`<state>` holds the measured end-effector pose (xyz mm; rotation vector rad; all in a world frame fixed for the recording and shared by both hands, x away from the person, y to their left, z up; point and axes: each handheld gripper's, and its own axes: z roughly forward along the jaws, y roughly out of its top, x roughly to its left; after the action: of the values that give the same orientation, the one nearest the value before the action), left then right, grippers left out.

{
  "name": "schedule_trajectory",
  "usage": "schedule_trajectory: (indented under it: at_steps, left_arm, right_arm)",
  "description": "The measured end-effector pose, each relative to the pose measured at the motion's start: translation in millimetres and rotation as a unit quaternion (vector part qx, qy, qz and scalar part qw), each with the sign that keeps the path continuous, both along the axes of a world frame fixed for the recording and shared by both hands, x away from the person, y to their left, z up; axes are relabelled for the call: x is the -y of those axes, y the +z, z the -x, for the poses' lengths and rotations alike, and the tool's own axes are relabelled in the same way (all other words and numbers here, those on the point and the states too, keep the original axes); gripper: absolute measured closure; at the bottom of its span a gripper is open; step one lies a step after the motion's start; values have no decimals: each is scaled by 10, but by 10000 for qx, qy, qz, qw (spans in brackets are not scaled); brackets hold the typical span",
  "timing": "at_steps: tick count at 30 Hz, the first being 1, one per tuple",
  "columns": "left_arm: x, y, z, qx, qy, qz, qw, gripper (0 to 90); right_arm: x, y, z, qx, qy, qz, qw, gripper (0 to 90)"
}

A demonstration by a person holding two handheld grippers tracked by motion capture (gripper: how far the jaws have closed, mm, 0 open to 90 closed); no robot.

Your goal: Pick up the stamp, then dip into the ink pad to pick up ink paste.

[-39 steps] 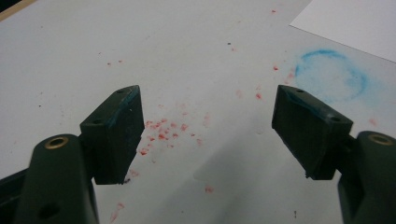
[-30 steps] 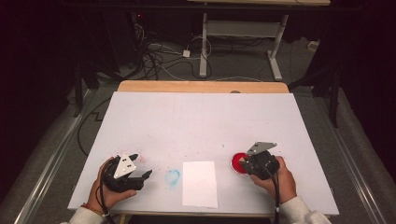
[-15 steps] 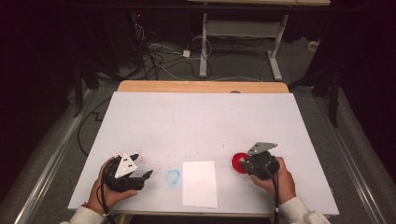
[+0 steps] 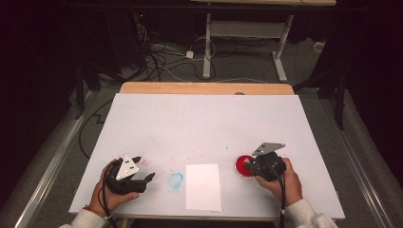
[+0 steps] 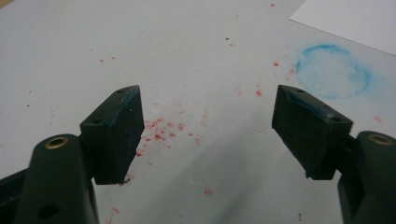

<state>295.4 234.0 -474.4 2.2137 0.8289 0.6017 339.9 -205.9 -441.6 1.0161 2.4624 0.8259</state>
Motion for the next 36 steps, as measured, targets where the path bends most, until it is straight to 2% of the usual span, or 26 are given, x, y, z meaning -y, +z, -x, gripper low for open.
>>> schedule_trajectory:
  at_steps: [4, 11, 20, 36]
  left_arm:
    - [-8, -4, -1, -7, 8, -11, 10000, 244]
    - [-17, -20, 3, -40, 25, 11, 10000, 244]
    - [-38, -26, 21, -73, 41, 14, 10000, 244]
    - [-29, -22, 13, -69, 7, -44, 10000, 244]
  right_arm:
    - [30, 152, 40, 157, 57, -235, 9996, 762]
    - [87, 296, 69, 353, 80, -358, 9987, 761]
    - [95, 428, 130, 475, 169, -454, 9977, 761]
    - [105, 463, 162, 502, 207, -436, 9976, 761]
